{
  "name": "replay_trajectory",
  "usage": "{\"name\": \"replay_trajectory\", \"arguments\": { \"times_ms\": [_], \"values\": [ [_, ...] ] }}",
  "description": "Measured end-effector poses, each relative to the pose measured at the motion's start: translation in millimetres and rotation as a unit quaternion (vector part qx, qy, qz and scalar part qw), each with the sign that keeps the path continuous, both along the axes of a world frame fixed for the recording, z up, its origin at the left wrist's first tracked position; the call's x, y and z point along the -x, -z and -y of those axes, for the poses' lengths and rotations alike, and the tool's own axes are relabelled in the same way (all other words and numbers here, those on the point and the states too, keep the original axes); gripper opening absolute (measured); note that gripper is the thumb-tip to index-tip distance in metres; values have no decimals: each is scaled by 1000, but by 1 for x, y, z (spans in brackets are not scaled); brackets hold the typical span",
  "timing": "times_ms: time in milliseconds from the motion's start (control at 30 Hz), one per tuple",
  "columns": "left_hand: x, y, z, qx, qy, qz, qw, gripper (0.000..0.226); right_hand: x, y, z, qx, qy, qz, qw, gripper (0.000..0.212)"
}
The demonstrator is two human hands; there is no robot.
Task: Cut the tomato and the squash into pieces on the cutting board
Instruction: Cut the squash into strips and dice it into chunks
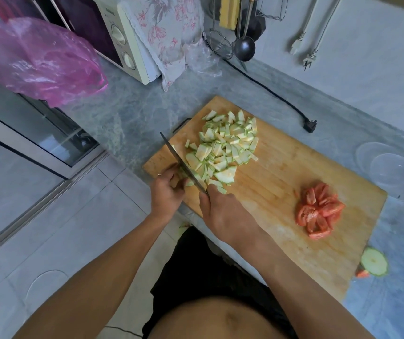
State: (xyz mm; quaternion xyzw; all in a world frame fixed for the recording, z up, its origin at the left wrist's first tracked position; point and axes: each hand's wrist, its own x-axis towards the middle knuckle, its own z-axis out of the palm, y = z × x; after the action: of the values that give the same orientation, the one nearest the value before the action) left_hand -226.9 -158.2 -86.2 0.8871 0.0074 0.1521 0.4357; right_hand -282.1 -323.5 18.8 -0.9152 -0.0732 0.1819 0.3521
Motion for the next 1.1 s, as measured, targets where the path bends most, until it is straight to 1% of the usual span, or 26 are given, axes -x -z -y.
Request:
{"name": "replay_trajectory", "arguments": {
  "times_ms": [133, 400, 500, 667, 800, 967, 1100],
  "values": [
    [0, 0, -2, 8, 2, 7, 1000, 34, -3, 3, 1, -15, 7, 6, 1000, 27],
    [2, -2, 0, 3, 8, 10, 1000, 39, -19, 22, -8, -21, 18, -29, 999, 28],
    [4, 2, 0, 7, 15, -2, 1000, 43, -20, 26, -6, -19, 23, -37, 999, 29],
    [2, 8, 1, 0, 13, -25, 1000, 43, -22, 21, 9, -44, 45, -55, 996, 36],
    [8, 11, -3, -11, 1, -30, 999, 44, -23, 20, 18, -93, 75, -95, 988, 41],
    [5, 12, -5, -3, 10, -29, 1000, 45, -18, 13, 20, -86, 65, -50, 993, 39],
    [9, 12, -2, 46, 1, -40, 998, 47, -9, 9, 20, -77, 60, -24, 995, 40]
  ]
}}
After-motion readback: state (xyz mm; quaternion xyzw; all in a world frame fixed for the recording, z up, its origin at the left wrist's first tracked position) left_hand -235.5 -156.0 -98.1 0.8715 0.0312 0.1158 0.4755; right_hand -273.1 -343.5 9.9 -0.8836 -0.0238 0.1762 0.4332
